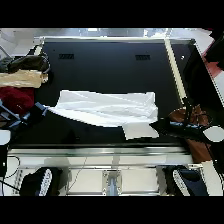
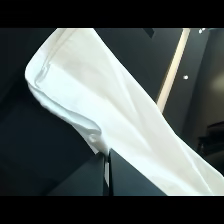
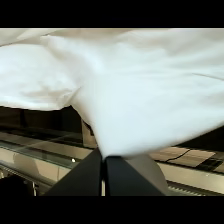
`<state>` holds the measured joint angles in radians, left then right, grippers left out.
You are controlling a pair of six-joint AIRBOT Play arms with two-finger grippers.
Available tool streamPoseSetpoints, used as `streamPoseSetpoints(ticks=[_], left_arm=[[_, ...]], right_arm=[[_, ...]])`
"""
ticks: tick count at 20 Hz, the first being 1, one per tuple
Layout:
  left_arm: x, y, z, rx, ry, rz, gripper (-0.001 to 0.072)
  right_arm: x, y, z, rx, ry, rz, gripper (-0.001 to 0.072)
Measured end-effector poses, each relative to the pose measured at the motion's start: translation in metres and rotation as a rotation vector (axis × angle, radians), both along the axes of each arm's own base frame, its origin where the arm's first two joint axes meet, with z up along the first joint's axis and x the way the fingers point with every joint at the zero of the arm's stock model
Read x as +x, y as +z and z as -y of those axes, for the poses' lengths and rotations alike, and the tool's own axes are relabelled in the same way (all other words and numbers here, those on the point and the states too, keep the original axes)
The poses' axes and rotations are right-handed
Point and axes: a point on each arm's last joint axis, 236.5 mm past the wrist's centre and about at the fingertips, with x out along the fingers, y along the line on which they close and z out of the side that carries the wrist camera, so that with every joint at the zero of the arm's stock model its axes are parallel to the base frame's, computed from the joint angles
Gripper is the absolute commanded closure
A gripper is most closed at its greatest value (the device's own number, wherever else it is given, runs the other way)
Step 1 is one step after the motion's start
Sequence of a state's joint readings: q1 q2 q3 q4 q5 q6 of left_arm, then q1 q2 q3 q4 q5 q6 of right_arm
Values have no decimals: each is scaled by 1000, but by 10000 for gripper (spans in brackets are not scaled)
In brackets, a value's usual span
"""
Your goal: Fold the shirts.
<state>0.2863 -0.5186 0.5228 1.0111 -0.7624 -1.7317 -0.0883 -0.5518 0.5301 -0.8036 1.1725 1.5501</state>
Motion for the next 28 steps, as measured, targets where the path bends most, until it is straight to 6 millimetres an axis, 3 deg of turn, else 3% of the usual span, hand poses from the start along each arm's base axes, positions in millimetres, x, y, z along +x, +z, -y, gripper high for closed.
streamPoseSetpoints(ticks=[3, 7, 12, 15, 18, 22, 27, 28], left_arm=[[19, 4, -6, 45, -38, -23, 694], [65, -2, -13, 92, -109, -79, 694], [125, -33, -2, 142, -230, -163, 694], [147, -61, 2, 188, -276, -229, 695], [159, -89, 2, 233, -306, -289, 694], [169, -113, 2, 269, -324, -323, 693], [172, -126, 2, 282, -332, -340, 665], [172, -125, 2, 282, -331, -340, 553]], right_arm=[[22, -2, 8, -24, -25, 19, 698], [75, 1, 21, -71, -37, 61, 697], [145, -13, 32, -113, -20, 53, 698], [178, -34, 38, -126, -21, 29, 697], [194, -65, 44, -147, -25, -18, 698], [202, -103, 51, -172, -31, -78, 697], [212, -118, 57, -189, -47, -81, 694], [216, -116, 58, -192, -50, -70, 693]])
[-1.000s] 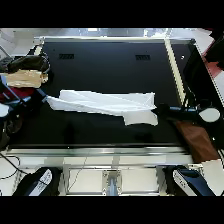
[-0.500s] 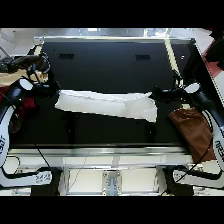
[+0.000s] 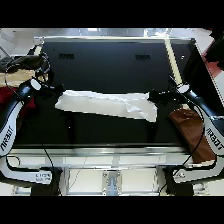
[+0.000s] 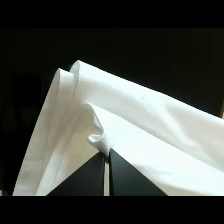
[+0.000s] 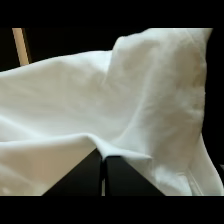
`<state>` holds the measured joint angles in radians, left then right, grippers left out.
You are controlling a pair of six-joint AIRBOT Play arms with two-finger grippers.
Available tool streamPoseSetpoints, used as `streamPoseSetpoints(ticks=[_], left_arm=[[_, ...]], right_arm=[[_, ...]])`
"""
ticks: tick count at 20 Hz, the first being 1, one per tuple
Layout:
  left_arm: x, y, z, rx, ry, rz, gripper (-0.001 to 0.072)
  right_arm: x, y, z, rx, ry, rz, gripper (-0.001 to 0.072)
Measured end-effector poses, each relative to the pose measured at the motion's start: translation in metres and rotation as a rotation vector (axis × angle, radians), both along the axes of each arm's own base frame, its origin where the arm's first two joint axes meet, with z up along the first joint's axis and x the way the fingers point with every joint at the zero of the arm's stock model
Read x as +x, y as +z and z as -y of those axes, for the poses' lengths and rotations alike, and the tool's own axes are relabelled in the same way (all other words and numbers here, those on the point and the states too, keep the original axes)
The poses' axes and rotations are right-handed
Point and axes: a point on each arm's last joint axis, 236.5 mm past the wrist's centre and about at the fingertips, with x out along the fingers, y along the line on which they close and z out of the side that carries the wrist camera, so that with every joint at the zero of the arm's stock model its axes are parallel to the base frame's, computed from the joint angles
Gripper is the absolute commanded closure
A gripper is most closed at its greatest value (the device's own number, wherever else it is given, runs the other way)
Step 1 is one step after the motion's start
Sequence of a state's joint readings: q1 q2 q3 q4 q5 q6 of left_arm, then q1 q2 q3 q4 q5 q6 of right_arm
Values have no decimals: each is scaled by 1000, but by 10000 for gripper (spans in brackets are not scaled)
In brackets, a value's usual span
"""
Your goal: Fold the shirts.
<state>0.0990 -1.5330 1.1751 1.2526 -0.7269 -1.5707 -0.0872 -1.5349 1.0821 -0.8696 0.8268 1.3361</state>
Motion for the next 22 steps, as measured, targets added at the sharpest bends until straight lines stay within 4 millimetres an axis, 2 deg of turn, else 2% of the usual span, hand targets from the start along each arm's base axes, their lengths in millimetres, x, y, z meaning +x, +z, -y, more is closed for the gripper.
streamPoseSetpoints(ticks=[2, 3, 5, 8, 9, 10, 11, 12, 13, 15, 16, 19, 22], left_arm=[[-3, 1, 1, 0, -6, -13, 256], [-8, 1, 1, -4, -10, -30, 202], [-21, 2, 1, -16, -19, -77, 202], [-37, 19, -4, -26, -20, -102, 202], [-39, 31, -6, -25, -18, -85, 202], [-40, 45, -8, -22, -16, -60, 202], [-40, 62, -9, -17, -14, -21, 202], [-40, 79, -8, -15, -11, 21, 202], [-37, 99, -7, -19, -5, 82, 203], [-29, 139, 6, -28, -37, 209, 203], [-26, 156, 16, -28, -72, 261, 204], [-10, 196, 59, -25, -212, 361, 224], [8, 207, 111, -30, -362, 364, 223]], right_arm=[[8, 8, 1, -3, 3, 24, 676], [12, 14, 0, -2, 10, 35, 668], [18, 29, -2, 0, 37, 52, 574], [17, 63, -2, -22, 111, 73, 570], [14, 74, 1, -42, 131, 74, 522], [9, 87, 8, -72, 146, 78, 351], [4, 100, 19, -113, 149, 83, 300], [0, 111, 32, -151, 139, 86, 300], [-4, 122, 47, -190, 117, 93, 268], [-10, 136, 78, -244, 52, 97, 193], [-12, 139, 93, -250, 7, 89, 139], [-12, 127, 118, -193, -103, 41, 122], [-4, 96, 117, -79, -135, -28, 121]])
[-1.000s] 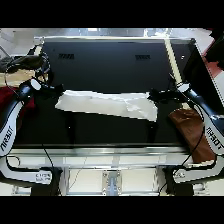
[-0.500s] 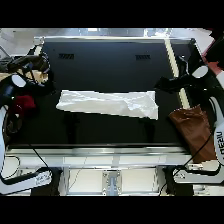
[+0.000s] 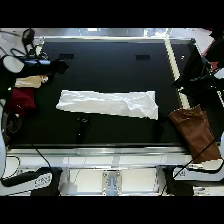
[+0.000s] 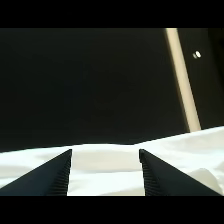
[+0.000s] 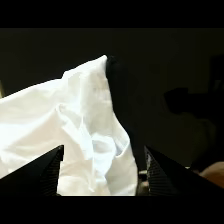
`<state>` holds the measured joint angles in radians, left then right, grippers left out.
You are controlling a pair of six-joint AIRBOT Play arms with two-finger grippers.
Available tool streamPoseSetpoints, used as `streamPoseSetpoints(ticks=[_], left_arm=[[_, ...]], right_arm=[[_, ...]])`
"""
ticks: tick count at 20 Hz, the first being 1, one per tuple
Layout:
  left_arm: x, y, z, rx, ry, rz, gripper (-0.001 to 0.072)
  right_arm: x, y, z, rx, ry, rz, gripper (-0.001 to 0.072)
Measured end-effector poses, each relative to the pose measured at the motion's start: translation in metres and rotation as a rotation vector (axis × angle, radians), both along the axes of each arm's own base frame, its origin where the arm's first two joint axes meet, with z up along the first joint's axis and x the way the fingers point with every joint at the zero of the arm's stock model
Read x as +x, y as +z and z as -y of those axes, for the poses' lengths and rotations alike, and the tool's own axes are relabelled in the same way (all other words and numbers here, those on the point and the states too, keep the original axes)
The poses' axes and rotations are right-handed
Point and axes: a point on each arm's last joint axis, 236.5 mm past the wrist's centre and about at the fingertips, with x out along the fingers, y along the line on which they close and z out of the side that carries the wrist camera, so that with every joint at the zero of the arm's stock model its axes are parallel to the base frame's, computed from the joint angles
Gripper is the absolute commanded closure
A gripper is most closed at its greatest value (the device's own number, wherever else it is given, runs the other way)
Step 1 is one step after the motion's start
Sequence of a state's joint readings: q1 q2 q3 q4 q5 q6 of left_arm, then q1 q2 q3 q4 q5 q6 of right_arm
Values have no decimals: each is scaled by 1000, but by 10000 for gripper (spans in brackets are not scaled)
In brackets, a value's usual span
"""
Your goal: Fold the shirts.
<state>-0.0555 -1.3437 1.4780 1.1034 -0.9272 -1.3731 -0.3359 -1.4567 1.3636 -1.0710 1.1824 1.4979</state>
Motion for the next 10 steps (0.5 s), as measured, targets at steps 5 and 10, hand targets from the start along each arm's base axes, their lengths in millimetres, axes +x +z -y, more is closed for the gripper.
streamPoseSetpoints(ticks=[5, 10], left_arm=[[20, -39, 78, 76, -207, -92, 223], [21, -84, 103, 211, -292, -151, 222]], right_arm=[[8, -70, -31, 230, 78, -108, 102], [2, -115, -50, 350, 149, -176, 86]])
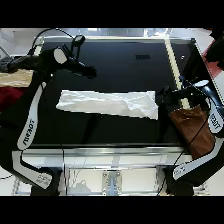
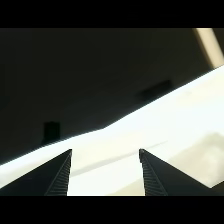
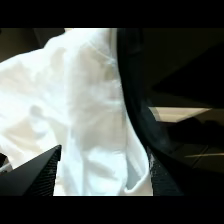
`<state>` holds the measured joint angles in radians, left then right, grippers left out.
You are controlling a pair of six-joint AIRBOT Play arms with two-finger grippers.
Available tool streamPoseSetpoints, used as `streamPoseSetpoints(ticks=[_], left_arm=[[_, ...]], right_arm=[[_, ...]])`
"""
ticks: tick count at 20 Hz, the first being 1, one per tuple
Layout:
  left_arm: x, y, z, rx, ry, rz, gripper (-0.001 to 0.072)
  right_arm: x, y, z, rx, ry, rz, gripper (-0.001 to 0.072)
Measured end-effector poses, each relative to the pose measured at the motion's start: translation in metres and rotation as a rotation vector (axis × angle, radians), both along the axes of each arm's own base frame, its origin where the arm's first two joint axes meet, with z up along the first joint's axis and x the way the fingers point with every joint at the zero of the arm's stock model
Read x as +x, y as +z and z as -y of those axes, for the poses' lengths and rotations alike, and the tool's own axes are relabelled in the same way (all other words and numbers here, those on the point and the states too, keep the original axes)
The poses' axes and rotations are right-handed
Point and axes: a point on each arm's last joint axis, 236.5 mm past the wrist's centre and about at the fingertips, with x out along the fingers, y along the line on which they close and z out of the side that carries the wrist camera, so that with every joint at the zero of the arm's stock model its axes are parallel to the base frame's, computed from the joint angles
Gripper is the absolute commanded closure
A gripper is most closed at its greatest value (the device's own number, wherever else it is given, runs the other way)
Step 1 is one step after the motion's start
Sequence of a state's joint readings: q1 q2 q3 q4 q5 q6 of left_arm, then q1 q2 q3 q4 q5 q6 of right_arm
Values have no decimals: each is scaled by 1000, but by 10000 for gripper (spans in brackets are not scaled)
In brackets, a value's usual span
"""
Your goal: Fold the shirts.
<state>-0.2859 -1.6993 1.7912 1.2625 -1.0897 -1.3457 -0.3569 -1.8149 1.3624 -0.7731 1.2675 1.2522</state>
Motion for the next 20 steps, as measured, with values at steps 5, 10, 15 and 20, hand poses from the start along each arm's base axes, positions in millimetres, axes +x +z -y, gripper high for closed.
streamPoseSetpoints(ticks=[5, 10, 15, 20], left_arm=[[0, -12, 3, 46, -19, -10, 222], [0, -17, 3, 58, -23, -16, 222], [-3, -26, 3, 69, -29, -41, 223], [-7, -58, 6, 83, -40, -117, 653]], right_arm=[[-4, -10, -11, 37, 47, -6, 86], [-12, -10, -44, 68, 155, -1, 102], [-8, 12, -83, 164, 235, 69, 693], [-1, 44, -93, 202, 289, 128, 694]])
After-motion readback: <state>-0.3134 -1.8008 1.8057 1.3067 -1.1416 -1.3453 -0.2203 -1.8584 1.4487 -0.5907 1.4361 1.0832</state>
